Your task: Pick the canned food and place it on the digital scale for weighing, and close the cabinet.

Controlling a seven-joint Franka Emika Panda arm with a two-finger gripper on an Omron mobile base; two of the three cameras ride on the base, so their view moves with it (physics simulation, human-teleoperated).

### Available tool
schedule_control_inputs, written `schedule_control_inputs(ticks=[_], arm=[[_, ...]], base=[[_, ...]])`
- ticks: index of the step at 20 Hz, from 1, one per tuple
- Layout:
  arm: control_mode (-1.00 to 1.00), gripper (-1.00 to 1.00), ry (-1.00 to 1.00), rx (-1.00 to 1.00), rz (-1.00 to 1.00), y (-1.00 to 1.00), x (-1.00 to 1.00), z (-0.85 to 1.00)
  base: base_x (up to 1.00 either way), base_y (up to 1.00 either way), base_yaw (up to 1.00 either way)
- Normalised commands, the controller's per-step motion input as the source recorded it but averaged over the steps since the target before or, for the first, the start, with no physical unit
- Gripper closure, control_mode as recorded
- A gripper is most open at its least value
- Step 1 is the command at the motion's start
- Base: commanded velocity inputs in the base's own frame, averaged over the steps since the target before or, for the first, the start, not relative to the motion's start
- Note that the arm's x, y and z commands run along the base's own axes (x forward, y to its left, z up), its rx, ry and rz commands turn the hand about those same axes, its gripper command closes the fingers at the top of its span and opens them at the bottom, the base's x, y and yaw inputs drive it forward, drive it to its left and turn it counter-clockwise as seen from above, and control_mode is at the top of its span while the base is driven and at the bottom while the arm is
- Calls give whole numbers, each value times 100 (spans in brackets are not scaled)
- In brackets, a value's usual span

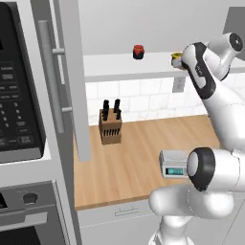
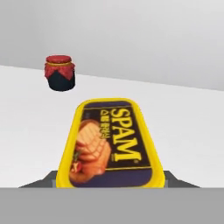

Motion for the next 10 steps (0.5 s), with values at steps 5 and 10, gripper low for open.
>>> schedule_control_inputs(ticks=[5, 10], arm=[[-100, 100, 0, 5, 7, 0, -100, 0], [-100, 100, 0, 11, 10, -1, -100, 0]], base=[[0, 0, 0], [0, 0, 0]])
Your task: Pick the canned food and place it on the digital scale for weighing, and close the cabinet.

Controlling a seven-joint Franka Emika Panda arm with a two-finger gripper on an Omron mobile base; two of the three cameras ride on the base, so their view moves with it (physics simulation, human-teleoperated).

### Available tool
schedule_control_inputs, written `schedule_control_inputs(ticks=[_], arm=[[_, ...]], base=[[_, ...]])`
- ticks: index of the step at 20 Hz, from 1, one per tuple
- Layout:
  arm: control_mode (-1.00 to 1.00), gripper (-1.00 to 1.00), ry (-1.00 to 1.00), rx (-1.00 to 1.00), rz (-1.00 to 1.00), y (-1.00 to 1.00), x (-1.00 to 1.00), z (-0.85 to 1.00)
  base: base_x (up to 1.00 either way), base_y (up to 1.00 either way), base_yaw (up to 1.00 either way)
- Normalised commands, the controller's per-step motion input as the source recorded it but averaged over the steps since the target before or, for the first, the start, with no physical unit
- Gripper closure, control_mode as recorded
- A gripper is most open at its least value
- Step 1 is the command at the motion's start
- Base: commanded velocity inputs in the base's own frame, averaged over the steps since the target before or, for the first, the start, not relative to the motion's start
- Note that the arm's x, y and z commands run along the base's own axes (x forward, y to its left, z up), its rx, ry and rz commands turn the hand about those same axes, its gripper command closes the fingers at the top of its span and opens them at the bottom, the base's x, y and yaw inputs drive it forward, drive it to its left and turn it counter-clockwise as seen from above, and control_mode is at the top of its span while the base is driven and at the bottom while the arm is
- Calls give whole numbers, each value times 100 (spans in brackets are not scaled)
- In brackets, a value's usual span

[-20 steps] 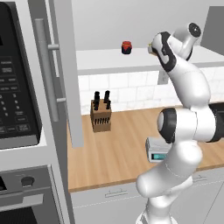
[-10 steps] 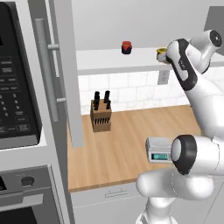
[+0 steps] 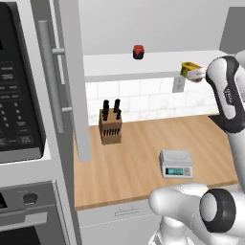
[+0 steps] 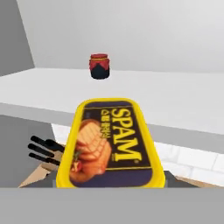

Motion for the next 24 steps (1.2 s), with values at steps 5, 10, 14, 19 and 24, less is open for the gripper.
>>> schedule_control_inputs(ticks=[5, 10, 14, 19, 24], arm=[[-100, 100, 0, 7, 24, -9, -100, -12], [-100, 100, 0, -1, 35, 0, -81, -60], [-100, 100, 0, -7, 33, 0, -56, -61], [-100, 100, 0, -4, 26, 1, -14, -49], [-100, 100, 0, 0, 24, 0, -2, -38]], base=[[0, 0, 0], [0, 0, 0], [0, 0, 0], [0, 0, 0], [0, 0, 0]])
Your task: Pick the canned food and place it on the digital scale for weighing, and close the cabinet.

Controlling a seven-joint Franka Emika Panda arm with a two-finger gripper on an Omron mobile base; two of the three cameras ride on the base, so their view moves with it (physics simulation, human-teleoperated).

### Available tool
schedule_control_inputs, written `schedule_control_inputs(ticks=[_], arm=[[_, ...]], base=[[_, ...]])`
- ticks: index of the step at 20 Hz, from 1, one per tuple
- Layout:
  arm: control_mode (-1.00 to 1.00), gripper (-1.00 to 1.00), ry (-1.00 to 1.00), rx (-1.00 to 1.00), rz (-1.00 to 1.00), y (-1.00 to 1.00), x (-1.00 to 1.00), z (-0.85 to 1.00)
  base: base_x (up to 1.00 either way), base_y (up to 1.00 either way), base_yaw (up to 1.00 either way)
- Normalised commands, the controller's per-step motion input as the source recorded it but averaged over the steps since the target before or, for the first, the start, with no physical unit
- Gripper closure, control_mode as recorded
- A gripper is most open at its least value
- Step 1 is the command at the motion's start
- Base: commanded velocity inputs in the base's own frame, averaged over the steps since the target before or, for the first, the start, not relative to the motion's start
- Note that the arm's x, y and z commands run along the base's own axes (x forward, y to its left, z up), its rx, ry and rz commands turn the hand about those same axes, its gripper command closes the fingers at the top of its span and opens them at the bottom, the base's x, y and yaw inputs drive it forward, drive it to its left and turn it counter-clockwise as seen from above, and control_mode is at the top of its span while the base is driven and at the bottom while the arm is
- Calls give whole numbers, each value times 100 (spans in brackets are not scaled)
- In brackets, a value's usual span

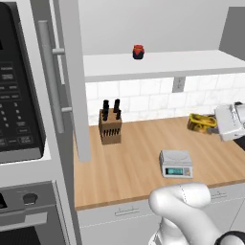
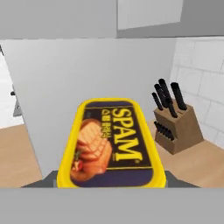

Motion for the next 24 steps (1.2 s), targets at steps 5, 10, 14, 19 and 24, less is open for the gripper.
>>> schedule_control_inputs(ticks=[5, 10, 14, 19, 24], arm=[[-100, 100, 1, 0, 19, 0, 38, -49], [-100, 100, 1, 0, 16, 0, 52, -53], [-100, 100, 4, 0, 14, 0, 51, -54], [-100, 100, 5, -2, 10, 0, 52, -57], [-100, 100, 2, 0, 7, -3, 29, -45]], base=[[0, 0, 0], [0, 0, 0], [0, 0, 0], [0, 0, 0], [0, 0, 0]])
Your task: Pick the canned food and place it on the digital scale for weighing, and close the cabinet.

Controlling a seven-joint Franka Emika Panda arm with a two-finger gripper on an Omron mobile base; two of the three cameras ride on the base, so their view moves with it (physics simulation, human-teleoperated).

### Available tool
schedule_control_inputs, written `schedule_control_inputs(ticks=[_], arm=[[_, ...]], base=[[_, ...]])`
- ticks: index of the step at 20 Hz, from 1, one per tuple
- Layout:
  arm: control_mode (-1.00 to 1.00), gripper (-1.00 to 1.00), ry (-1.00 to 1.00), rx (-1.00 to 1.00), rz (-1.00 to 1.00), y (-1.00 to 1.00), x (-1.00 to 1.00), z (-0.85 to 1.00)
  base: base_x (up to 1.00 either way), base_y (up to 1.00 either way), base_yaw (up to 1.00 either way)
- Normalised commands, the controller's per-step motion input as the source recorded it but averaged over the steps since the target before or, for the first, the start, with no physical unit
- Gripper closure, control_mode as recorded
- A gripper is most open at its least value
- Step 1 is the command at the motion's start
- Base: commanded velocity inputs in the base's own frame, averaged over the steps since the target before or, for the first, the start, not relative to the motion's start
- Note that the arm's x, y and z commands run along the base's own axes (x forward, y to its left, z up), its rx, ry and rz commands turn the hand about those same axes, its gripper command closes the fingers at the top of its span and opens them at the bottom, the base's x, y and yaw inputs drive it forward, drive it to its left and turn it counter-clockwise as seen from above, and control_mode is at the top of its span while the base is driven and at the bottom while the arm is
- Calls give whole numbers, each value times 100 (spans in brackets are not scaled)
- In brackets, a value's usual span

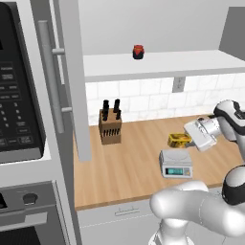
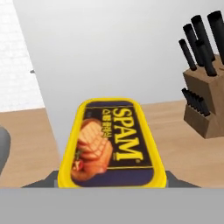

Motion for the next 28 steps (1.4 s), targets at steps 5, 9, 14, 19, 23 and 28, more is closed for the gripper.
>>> schedule_control_inputs(ticks=[5, 9, 14, 19, 23, 28], arm=[[-100, 100, 2, -1, 1, -17, 12, -45], [-100, 100, 0, -1, 0, -5, 12, -38], [-100, 100, 0, -2, -2, 0, 15, -32], [-100, 100, 0, -1, -6, 0, 21, -24], [-100, 100, 0, -1, -6, 0, 11, -13], [-100, 100, -13, -5, -1, 0, 2, -14]], base=[[0, 0, 0], [0, 0, 0], [0, 0, 0], [0, 0, 0], [0, 0, 0], [0, 0, 0]])
